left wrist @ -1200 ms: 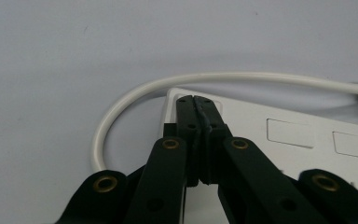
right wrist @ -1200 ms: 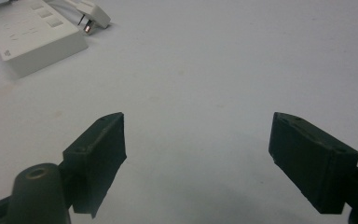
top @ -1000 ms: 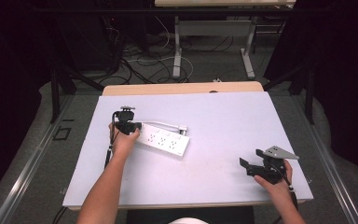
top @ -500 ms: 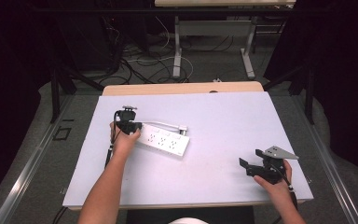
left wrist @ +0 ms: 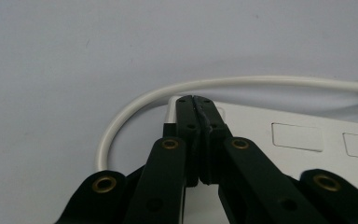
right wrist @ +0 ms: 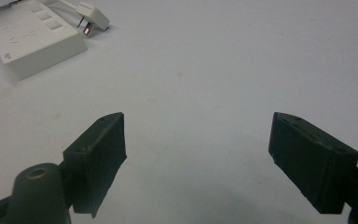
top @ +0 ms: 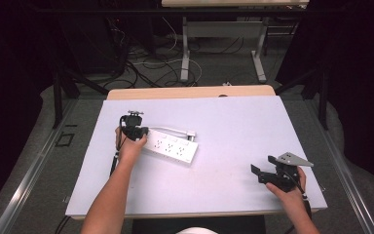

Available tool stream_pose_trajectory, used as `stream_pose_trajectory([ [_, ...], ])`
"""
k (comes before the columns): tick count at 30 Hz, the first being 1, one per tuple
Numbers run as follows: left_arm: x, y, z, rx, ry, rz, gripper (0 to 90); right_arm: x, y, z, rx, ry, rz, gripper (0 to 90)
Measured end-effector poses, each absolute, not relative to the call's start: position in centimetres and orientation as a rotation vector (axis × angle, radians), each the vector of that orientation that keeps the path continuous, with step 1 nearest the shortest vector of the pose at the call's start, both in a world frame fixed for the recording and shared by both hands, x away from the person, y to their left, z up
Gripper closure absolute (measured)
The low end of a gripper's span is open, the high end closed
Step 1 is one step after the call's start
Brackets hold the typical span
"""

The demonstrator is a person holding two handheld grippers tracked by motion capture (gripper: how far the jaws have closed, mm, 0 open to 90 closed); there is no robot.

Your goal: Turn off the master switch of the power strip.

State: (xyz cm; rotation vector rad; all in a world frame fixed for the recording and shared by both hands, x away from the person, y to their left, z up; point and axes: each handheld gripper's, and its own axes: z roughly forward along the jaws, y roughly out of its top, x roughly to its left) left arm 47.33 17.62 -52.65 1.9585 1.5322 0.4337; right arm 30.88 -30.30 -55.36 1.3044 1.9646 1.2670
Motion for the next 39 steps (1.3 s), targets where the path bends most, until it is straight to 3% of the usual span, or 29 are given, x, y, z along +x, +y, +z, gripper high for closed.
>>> stream_pose_trajectory([
  [39, 46.3, 18.0, -51.1, 1.911, 1.503, 0.435, 88.5, 30.9, -30.2, -55.2, 1.318, 1.963, 1.270, 18.1],
])
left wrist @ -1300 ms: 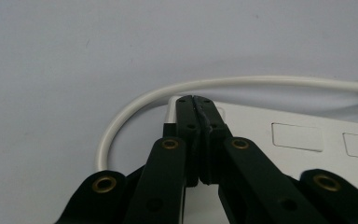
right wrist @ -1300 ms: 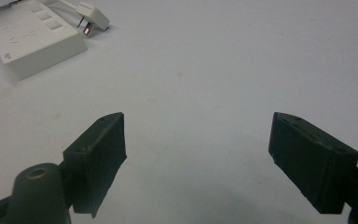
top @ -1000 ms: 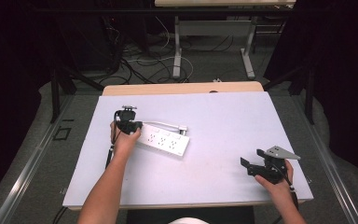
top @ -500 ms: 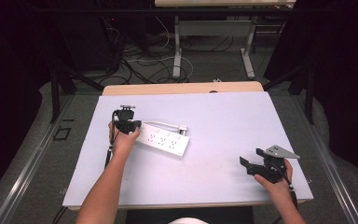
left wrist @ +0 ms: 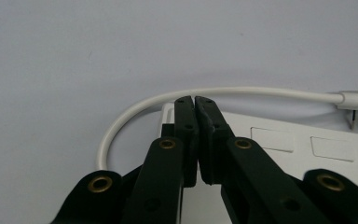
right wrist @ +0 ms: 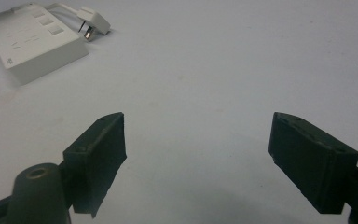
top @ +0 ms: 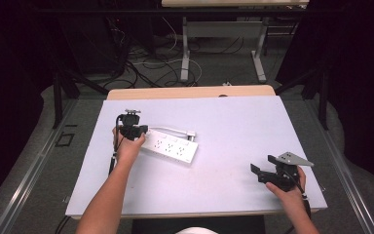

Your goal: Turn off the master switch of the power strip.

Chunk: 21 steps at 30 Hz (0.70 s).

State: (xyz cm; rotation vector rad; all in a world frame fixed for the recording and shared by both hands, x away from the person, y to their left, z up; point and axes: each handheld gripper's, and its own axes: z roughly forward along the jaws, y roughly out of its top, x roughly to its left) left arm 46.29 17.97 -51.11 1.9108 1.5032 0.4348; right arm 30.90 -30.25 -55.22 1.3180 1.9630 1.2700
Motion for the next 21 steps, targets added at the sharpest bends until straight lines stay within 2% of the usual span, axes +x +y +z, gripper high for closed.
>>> stream_pose_trajectory([
  [21, 45.1, 17.5, -49.9, 1.893, 1.422, 0.421, 88.6, 30.9, -30.3, -55.2, 1.317, 1.957, 1.268, 18.1],
])
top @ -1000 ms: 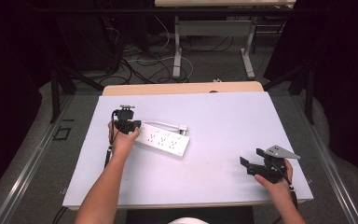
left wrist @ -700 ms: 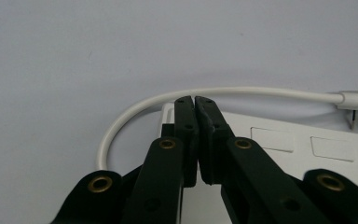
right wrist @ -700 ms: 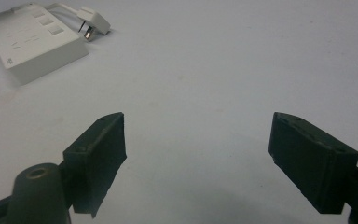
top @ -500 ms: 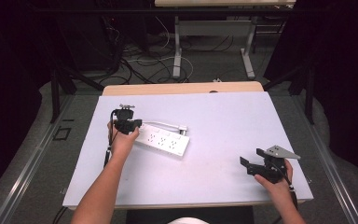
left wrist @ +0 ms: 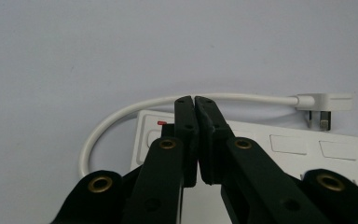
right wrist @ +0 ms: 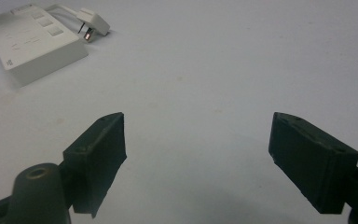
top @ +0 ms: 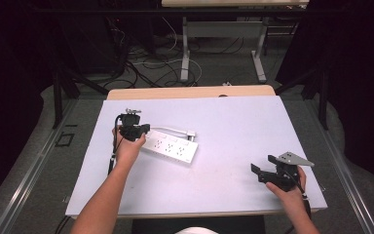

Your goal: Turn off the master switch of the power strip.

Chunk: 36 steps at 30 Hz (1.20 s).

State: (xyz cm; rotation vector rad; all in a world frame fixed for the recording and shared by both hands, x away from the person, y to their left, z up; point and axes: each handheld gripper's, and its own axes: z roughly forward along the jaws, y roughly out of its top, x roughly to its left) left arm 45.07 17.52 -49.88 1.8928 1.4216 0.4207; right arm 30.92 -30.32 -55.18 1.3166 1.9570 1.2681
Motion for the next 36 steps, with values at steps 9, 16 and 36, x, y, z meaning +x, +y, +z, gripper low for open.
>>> stream_pose_trajectory([
  [9, 44.3, 17.4, -49.1, 1.895, 1.383, 0.402, 88.7, 30.9, -30.4, -55.1, 1.316, 1.951, 1.273, 18.1],
  [16, 43.6, 17.3, -48.6, 1.879, 1.359, 0.398, 87.8, 30.9, -30.3, -55.1, 1.312, 1.950, 1.274, 18.1],
  [36, 41.3, 15.9, -47.3, 1.868, 1.249, 0.345, 67.7, 30.8, -30.3, -55.1, 1.310, 1.937, 1.281, 18.0],
])
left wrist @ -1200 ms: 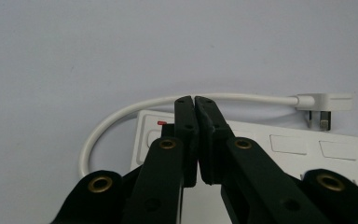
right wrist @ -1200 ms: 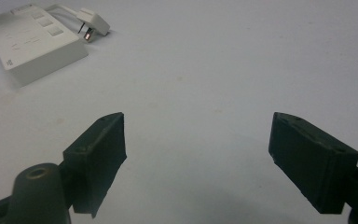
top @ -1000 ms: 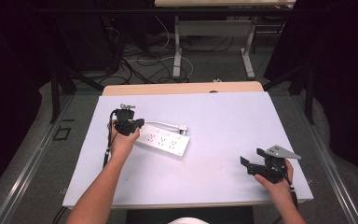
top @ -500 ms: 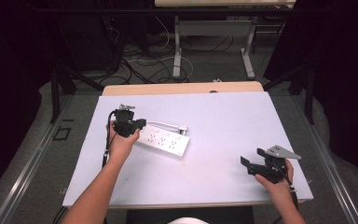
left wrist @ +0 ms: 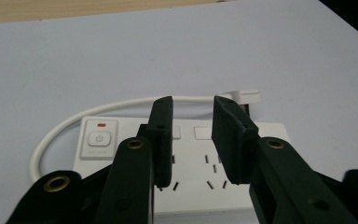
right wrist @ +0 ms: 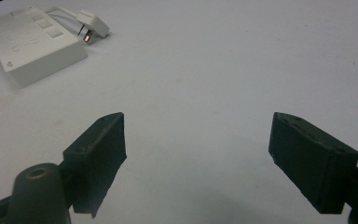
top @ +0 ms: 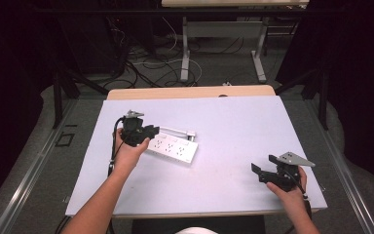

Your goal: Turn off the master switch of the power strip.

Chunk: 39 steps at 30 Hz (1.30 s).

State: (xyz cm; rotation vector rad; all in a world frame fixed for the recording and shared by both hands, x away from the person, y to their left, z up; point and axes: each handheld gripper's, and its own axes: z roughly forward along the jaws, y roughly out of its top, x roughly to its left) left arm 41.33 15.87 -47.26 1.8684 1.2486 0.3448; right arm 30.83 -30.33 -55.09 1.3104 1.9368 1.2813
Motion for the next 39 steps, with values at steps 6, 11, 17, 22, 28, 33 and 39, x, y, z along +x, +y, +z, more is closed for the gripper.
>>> stream_pose_trajectory([
  [6, 40.8, 15.1, -47.2, 1.863, 1.207, 0.342, 61.1, 30.8, -30.4, -55.0, 1.311, 1.939, 1.273, 18.0],
  [11, 40.4, 14.8, -47.4, 1.877, 1.152, 0.325, 50.7, 30.7, -30.4, -55.0, 1.311, 1.945, 1.273, 18.0],
  [17, 39.9, 14.3, -47.8, 1.862, 1.114, 0.358, 40.8, 30.8, -30.4, -55.0, 1.302, 1.941, 1.279, 18.0],
  [22, 39.5, 14.0, -48.0, 1.887, 1.072, 0.413, 32.9, 30.7, -30.4, -54.9, 1.319, 1.942, 1.279, 18.1],
  [28, 38.9, 14.1, -47.9, 1.916, 1.025, 0.451, 27.7, 30.7, -30.3, -55.0, 1.312, 1.937, 1.282, 18.0],
  [33, 38.3, 14.2, -47.9, 1.917, 1.035, 0.429, 24.1, 30.7, -30.3, -54.9, 1.309, 1.940, 1.276, 18.0],
  [39, 37.4, 14.4, -47.7, 1.945, 1.008, 0.377, 4.5, 30.7, -30.3, -54.9, 1.308, 1.940, 1.276, 18.1],
])
